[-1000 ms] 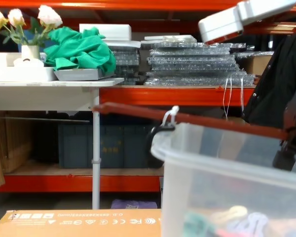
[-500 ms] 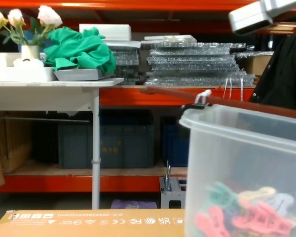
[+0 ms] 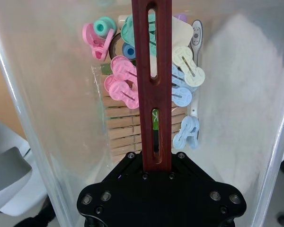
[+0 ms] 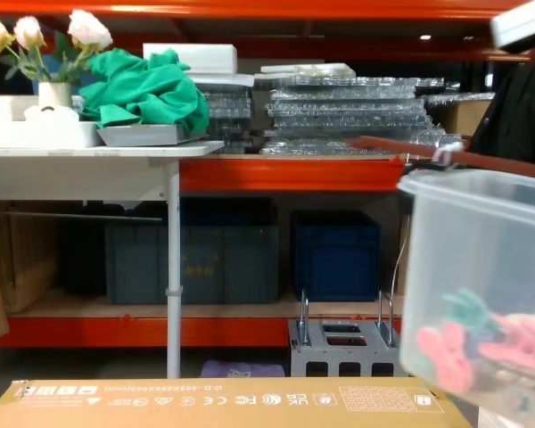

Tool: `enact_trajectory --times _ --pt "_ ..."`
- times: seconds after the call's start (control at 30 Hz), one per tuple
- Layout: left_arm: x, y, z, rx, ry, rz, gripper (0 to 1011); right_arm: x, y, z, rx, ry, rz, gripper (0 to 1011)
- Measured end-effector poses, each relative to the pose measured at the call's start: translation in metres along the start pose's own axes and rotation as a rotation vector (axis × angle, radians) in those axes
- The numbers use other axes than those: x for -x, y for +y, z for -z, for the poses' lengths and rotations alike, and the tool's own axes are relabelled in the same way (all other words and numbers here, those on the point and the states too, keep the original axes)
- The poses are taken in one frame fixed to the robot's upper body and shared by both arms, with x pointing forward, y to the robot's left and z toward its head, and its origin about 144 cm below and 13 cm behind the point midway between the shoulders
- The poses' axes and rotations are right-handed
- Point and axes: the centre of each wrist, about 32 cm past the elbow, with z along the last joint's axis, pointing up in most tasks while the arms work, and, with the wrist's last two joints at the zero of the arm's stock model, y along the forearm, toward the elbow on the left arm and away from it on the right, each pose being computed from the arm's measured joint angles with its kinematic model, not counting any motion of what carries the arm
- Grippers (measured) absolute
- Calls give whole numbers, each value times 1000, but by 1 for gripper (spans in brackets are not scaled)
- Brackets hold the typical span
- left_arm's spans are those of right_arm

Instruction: Use one hand to grasp the basket and place it at the designated location.

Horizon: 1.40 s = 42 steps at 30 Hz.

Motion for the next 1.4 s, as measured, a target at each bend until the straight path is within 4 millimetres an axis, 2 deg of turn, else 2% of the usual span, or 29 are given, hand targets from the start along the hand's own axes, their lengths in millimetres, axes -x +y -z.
enact_trajectory --times 0.5,0.83,1.4 --pt "0 0 0 0 0 0 0 27 -10 59 67 254 -22 0" --pt "0 0 0 0 0 0 0 39 -8 80 107 368 -41 0" --pt "0 0 0 0 0 0 0 68 10 108 155 612 -65 0"
